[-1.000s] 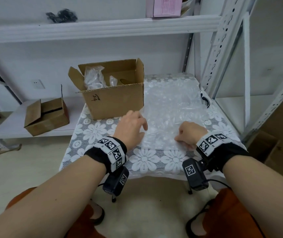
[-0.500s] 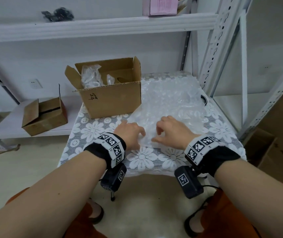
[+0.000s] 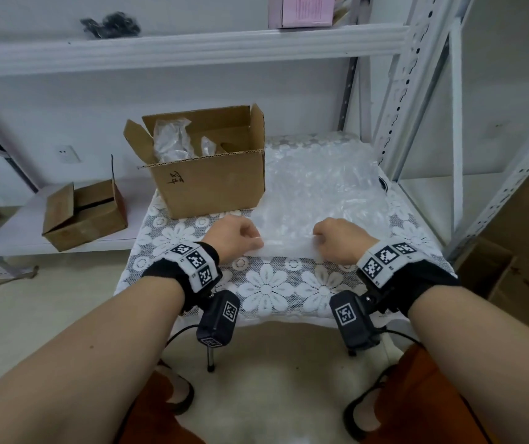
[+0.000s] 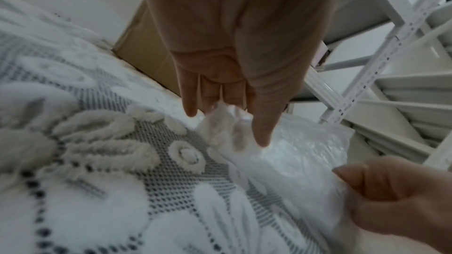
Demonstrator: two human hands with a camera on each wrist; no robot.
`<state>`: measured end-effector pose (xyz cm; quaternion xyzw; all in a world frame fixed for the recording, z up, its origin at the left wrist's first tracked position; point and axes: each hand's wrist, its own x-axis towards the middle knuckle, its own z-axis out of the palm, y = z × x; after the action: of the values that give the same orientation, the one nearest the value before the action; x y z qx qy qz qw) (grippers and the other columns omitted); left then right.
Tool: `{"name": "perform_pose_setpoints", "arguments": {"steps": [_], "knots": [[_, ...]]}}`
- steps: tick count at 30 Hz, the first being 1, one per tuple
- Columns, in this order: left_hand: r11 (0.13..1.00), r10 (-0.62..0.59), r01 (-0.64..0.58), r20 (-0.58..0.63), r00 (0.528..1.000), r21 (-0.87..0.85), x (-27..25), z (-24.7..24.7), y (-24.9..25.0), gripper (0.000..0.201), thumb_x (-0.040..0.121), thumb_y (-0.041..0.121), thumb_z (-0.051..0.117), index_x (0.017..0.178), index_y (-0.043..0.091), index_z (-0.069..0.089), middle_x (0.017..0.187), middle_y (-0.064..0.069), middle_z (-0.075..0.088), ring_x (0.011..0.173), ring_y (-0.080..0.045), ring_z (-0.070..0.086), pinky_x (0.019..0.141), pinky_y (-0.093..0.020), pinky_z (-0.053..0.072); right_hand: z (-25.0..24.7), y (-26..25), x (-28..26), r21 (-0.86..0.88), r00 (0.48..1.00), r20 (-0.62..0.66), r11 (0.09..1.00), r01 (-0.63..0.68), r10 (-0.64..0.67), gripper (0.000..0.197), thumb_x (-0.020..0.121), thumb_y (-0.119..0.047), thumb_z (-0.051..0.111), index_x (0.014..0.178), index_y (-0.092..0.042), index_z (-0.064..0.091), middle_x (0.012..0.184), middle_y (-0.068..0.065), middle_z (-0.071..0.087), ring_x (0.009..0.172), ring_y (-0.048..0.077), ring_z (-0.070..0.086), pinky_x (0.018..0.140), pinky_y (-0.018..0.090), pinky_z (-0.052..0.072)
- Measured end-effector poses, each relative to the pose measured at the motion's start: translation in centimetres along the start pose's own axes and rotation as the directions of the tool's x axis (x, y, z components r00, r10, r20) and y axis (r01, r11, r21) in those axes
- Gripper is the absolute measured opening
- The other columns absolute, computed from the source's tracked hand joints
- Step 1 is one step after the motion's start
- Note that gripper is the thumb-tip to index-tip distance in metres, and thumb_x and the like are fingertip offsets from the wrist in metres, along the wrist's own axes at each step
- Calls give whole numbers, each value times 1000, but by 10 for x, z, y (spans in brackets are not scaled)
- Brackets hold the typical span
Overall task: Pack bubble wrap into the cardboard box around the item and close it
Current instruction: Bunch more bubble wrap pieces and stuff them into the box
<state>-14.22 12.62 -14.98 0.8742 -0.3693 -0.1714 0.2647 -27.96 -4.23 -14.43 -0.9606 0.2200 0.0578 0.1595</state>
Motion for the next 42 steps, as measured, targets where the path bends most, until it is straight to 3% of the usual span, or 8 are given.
{"name": "perform_pose_setpoints", "arguments": {"steps": [9,13,16,21,25,31,39,42], "knots": [[966,-33,13,-70,997,-259,-4,-7,10,8,89,22,64,85,16,67,75,9,60,64,-4,53,67,-23,44,-12,2,-4,133,975,157,975,-177,155,29,83,3,40,57,-11,42,60,3,44,57,18,41,50,24,31],[973,-39,29,-40,998,-228,-4,-4,14,8,92,19,60,86,15,64,62,3,56,49,-8,48,52,-21,45,-9,3,-5,137,964,208,971,-194,163,22,82,2,42,64,-7,52,69,8,50,68,23,47,53,24,34],[995,-57,56,-15,998,-81,-3,0,14,11,92,21,57,89,14,65,72,6,54,54,-9,48,50,-20,40,-9,5,-8,131,967,204,974,-185,156,20,85,-2,46,86,2,66,84,13,65,75,22,56,55,22,40],[981,-58,70,-72,996,181,-5,5,12,3,87,21,62,87,19,64,96,1,62,83,-14,57,74,-27,47,-4,8,-9,82,978,142,983,-164,151,20,88,-10,51,99,-7,68,100,8,68,91,22,64,66,24,50],[930,194,-120,-187,963,348,-8,7,24,13,85,27,68,98,24,65,113,4,60,112,-17,51,96,-31,39,-1,10,-4,49,985,120,990,-129,122,22,88,-6,50,103,-9,67,110,7,66,97,23,62,82,29,51],[958,214,-239,161,963,158,-14,21,44,22,77,26,77,97,25,69,89,15,54,88,-4,54,74,-18,39,4,15,0,75,994,72,993,-88,83,17,83,-4,55,82,-20,61,96,0,61,87,18,60,71,24,49],[974,143,-167,156,977,153,-13,34,28,25,81,9,68,102,23,68,99,10,61,95,-9,58,82,-21,48,11,15,-4,-93,985,-174,996,-19,3,20,82,-3,53,75,-20,60,88,-2,62,85,18,57,78,28,47],[979,132,-154,157,979,138,-10,32,29,18,85,13,65,101,22,69,103,6,66,94,-9,60,83,-22,48,10,7,-3,14,988,-140,997,70,-67,12,86,-9,57,82,-19,63,87,-3,63,83,16,58,74,27,47]]}}
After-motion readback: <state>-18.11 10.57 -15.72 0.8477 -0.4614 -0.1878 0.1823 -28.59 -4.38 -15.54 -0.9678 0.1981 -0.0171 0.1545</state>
